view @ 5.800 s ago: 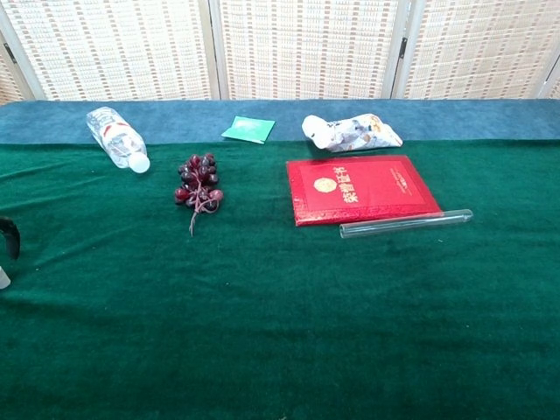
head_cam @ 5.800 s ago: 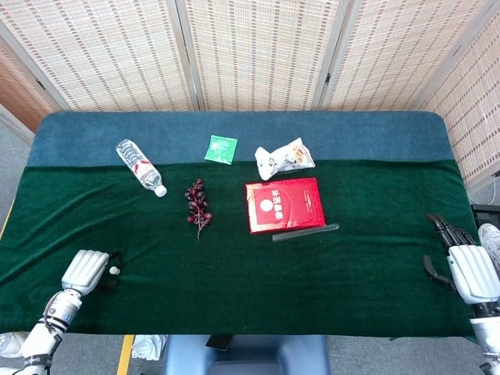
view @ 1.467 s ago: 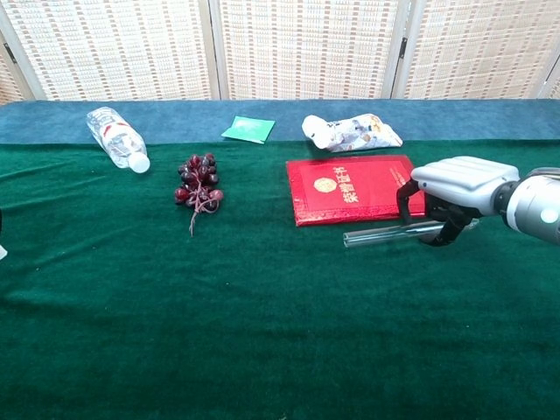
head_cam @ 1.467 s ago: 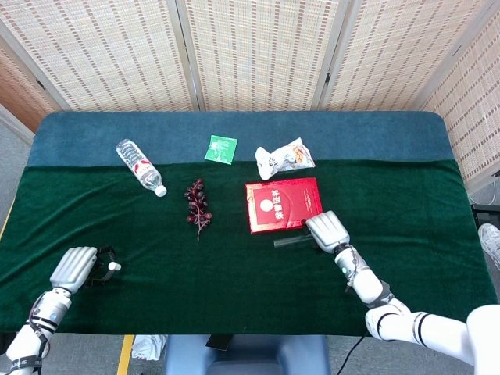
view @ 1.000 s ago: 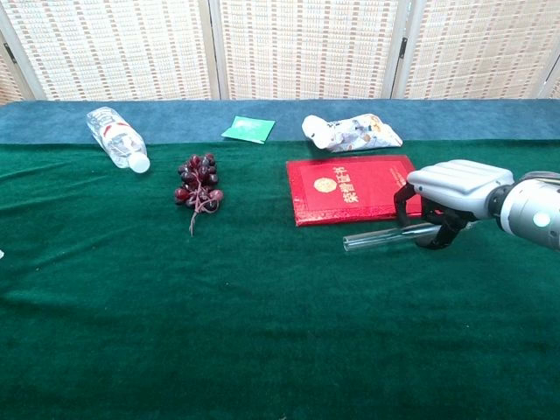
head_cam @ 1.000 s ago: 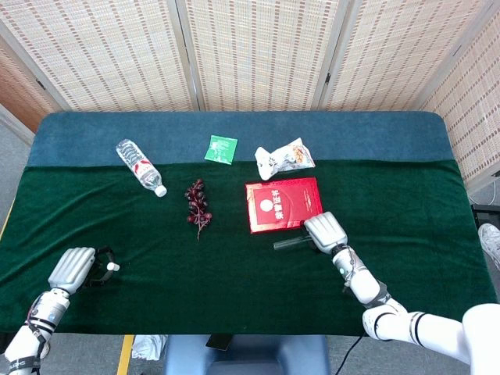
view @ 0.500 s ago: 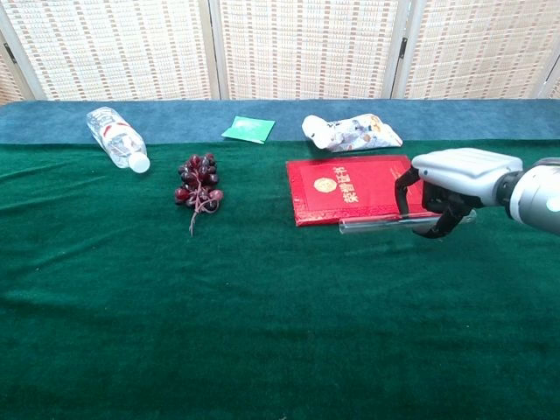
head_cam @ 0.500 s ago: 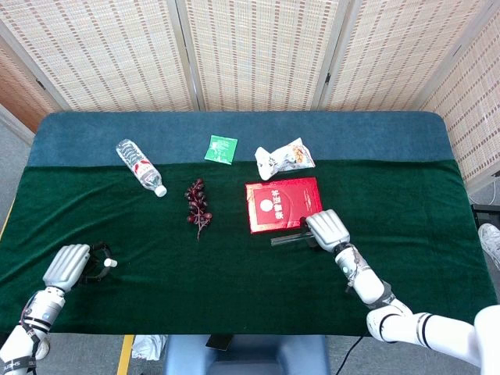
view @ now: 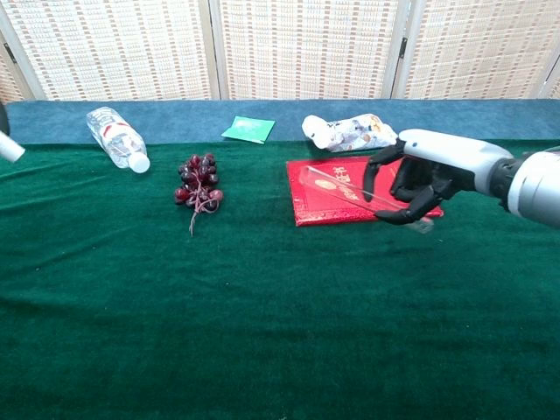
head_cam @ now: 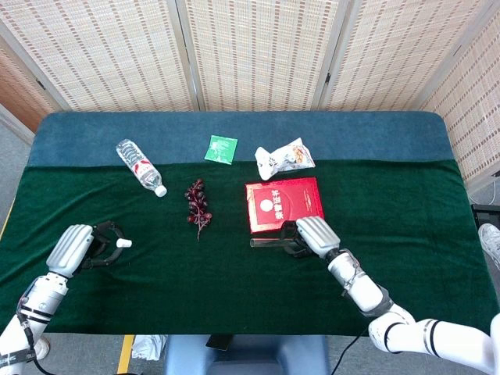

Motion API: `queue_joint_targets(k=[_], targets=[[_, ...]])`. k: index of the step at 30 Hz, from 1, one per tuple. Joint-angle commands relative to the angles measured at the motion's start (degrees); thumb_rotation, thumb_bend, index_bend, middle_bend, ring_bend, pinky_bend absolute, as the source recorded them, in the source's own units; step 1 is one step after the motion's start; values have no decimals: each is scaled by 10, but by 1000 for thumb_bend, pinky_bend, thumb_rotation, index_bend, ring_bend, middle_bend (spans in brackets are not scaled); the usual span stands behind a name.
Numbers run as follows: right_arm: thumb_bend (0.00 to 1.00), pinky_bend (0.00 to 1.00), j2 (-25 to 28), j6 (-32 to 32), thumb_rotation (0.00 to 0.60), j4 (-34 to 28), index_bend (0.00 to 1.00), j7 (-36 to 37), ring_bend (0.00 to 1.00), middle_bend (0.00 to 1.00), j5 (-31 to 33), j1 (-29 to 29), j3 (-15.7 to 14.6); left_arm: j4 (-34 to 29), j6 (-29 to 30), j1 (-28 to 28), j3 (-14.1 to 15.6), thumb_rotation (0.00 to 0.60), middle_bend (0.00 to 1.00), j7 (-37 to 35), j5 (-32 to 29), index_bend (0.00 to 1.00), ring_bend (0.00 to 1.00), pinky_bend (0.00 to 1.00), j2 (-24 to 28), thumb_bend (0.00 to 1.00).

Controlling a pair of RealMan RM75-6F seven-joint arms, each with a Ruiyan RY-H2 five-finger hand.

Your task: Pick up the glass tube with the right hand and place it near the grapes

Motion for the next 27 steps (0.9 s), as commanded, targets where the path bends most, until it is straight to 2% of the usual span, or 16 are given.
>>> queue_joint_targets(k=[1, 14, 27], targets=[[629, 998, -16, -10, 600, -12, 816, 36, 1000, 1000, -15, 7, 10, -21, -1, -15, -11, 600, 1000, -7, 13, 585, 886, 802, 8, 519], [636, 999, -57, -12, 600, -49, 818, 43, 1000, 1000, 14, 28, 31, -66, -29, -71, -31, 600, 1000, 33, 28, 588, 886, 802, -14, 519], [636, 999, -88, -7, 600, -48, 822, 36, 1000, 1000, 36, 45, 46, -71, -2, -78, -20, 600, 1000, 74, 57, 593, 886, 802, -42, 519]])
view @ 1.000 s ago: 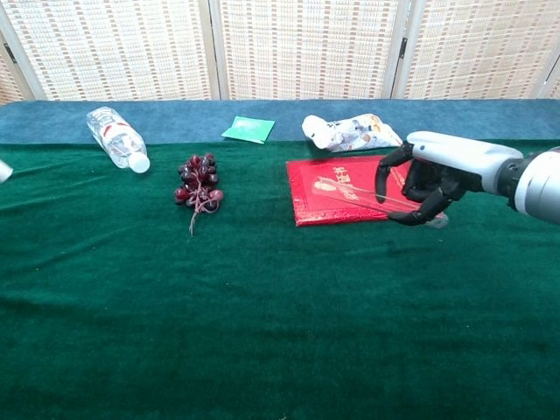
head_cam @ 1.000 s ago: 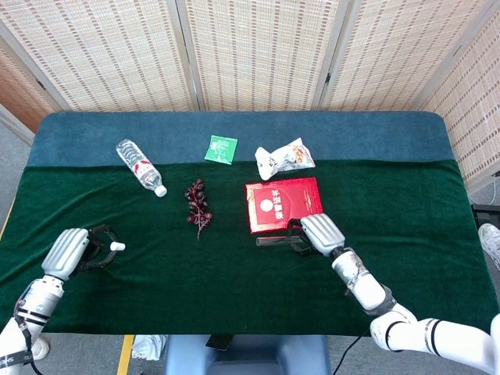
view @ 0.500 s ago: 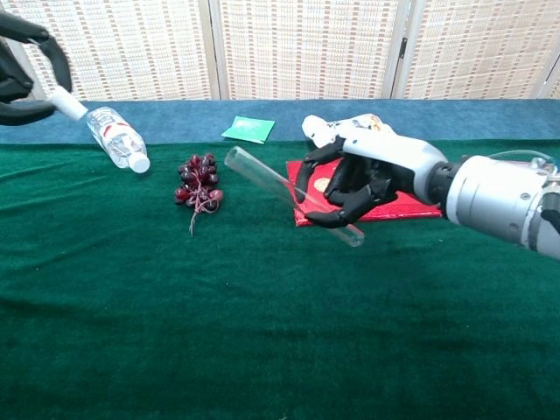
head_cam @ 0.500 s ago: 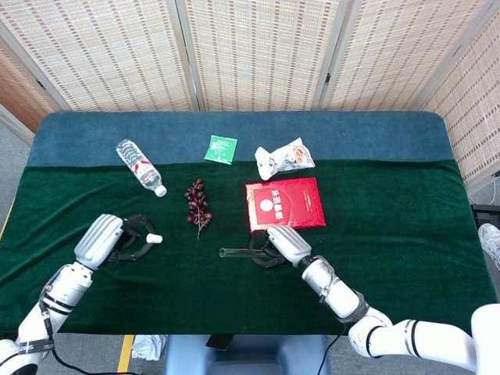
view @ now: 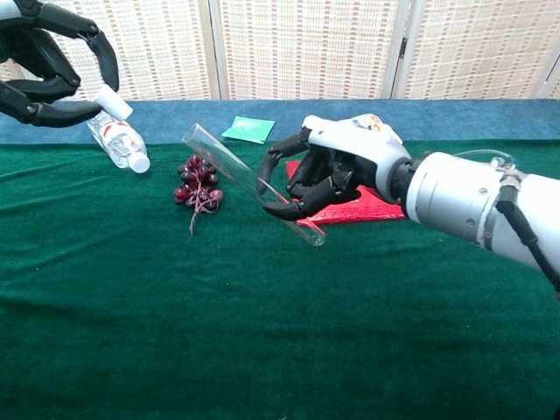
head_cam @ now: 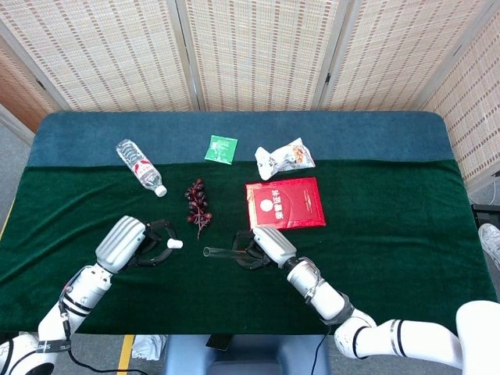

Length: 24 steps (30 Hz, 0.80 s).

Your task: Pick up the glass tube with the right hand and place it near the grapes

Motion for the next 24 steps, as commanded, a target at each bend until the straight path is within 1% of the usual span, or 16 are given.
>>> queue_joint_targets(k=[1, 9, 24], targets=[[636, 999, -4, 1, 600, 2, 822, -2, 1000, 1000, 3, 2, 1, -2, 10, 2, 5, 600, 1000, 12, 8, 593, 886, 802, -6, 519], [635, 999, -16, 4, 600, -1, 822, -11, 1000, 1000, 10, 10, 6, -13, 23, 3, 17, 600, 1000, 20, 26, 594, 886, 802, -10, 519], [636, 999, -32, 10, 600, -8, 822, -35, 1000, 1000, 24, 24, 11, -30, 34, 2, 24, 600, 1000, 32, 32, 596, 886, 802, -11, 519]])
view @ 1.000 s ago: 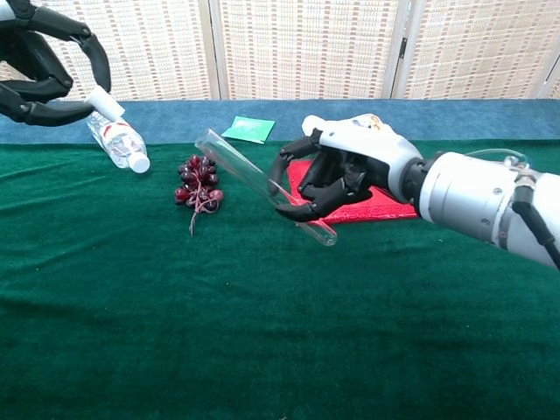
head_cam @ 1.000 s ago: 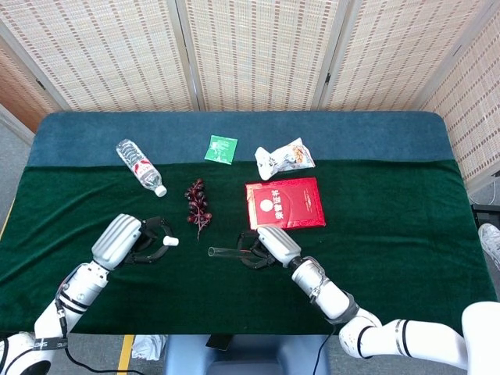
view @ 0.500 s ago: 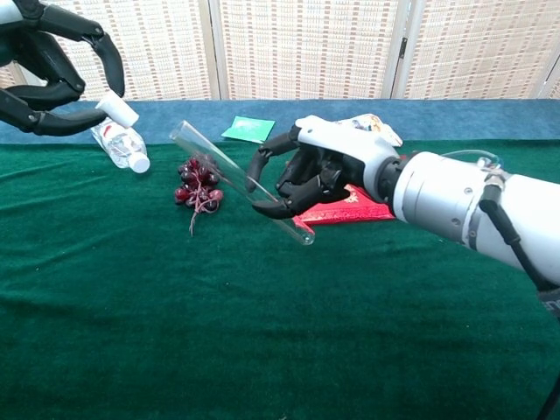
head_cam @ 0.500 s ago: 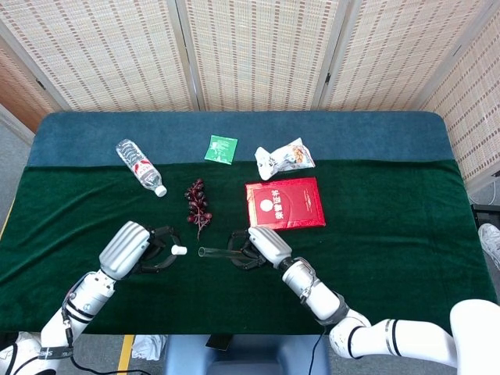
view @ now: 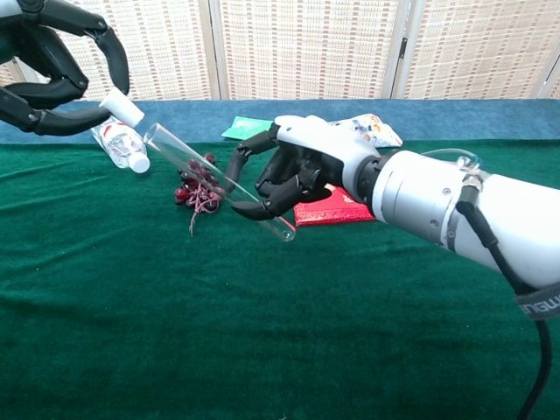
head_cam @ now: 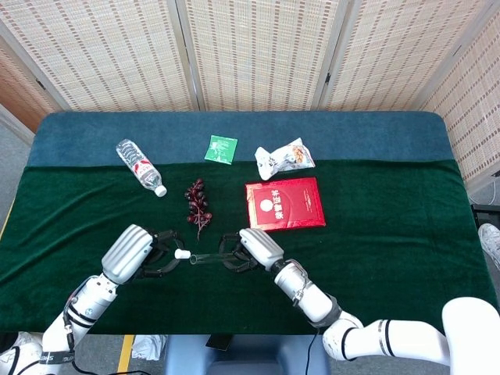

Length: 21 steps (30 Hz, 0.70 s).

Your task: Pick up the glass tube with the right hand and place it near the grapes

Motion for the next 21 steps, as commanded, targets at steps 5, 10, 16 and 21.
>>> queue_joint_targets(k=[5, 10, 16, 21], targets=[[636, 999, -3, 3, 600, -2, 822, -5, 1000, 1000, 5, 3, 1, -6, 9, 2, 3, 600, 1000, 5, 6, 597, 886, 802, 0, 519], [636, 999, -4, 5, 600, -3, 822, -3, 1000, 1000, 6, 2, 2, -8, 10, 2, 5, 600, 1000, 6, 7, 598, 886, 802, -1, 519], [635, 999, -6, 8, 600, -3, 822, -1, 1000, 1000, 4, 2, 1, -11, 9, 1, 7, 600, 1000, 9, 5, 597, 885, 802, -1, 519], [636, 999, -9, 9, 600, -3, 822, 1, 1000, 1000, 3, 2, 2, -12, 10, 1, 9, 600, 1000, 10, 5, 598, 885, 802, -3, 519]])
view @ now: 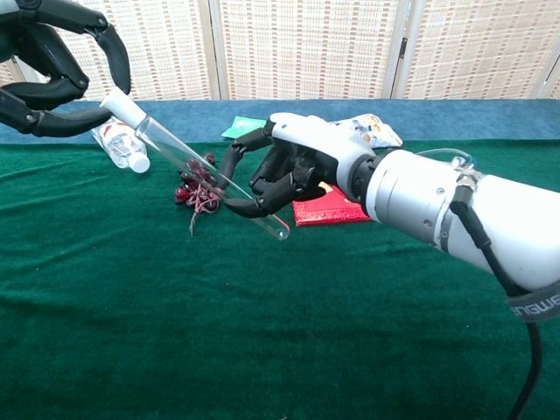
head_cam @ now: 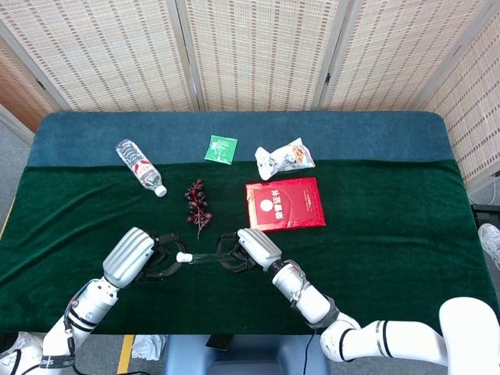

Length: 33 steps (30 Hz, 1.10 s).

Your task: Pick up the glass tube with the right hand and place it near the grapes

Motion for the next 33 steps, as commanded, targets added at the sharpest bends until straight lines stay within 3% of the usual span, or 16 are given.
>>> queue_joint_targets(k=[1, 33], targets=[[636, 999, -1, -1, 600, 0, 822, 1, 1000, 1000, -1, 1, 0, 0, 0, 0, 0, 600, 1000, 0, -1, 598, 885, 802, -1, 519], [636, 999, -20, 7, 600, 5, 830, 27, 1000, 1000, -23, 5, 5, -4, 0, -4, 5, 600, 1000, -22, -2, 597, 885, 802, -5, 519]])
